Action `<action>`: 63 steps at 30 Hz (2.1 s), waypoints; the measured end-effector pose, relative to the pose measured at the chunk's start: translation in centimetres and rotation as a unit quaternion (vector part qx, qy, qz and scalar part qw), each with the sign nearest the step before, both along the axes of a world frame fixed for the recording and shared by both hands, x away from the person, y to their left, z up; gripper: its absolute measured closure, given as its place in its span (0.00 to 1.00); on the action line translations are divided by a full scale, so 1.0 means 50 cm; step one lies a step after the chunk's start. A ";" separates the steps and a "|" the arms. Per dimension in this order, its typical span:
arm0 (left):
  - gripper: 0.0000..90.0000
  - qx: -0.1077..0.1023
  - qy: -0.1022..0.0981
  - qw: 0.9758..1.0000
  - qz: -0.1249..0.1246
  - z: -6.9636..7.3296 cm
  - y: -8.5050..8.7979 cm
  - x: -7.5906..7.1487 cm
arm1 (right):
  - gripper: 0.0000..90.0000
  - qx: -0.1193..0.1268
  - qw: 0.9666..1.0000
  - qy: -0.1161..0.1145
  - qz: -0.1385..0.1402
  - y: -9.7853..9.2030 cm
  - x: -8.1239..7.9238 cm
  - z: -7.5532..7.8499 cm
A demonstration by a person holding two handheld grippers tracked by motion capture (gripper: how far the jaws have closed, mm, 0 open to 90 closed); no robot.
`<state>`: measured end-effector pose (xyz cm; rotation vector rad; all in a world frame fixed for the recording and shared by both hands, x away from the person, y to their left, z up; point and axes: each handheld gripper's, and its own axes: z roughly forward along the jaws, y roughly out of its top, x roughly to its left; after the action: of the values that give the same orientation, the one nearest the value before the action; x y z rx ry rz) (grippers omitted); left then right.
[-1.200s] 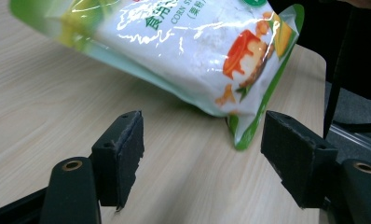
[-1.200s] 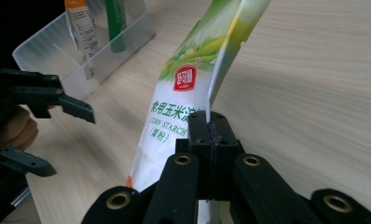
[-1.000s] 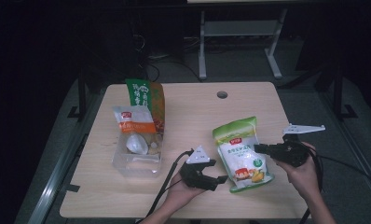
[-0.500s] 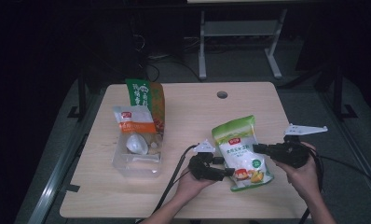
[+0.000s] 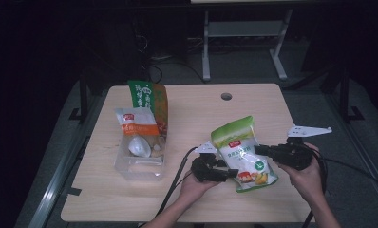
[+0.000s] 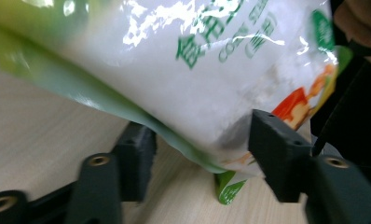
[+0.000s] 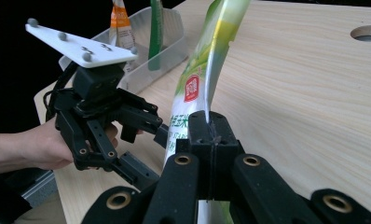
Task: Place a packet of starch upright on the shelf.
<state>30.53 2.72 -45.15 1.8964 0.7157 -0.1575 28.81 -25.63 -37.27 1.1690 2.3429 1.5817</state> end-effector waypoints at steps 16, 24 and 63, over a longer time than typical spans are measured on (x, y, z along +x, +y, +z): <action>0.91 0.008 -0.051 0.997 0.058 0.053 0.065 -0.004 | 0.99 0.015 1.000 -0.018 0.020 0.050 0.003 -0.018; 0.92 0.050 -0.098 0.992 0.069 0.060 0.082 -0.017 | 0.98 -0.011 0.999 -0.022 0.028 0.076 0.010 -0.040; 0.80 0.097 -0.145 0.984 0.038 0.067 0.080 -0.052 | 0.95 -0.057 0.996 0.013 0.066 0.104 0.007 -0.068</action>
<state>27.94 6.73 -41.82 2.0182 0.6186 0.2408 29.18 -20.44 -40.65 1.0365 2.5373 1.4550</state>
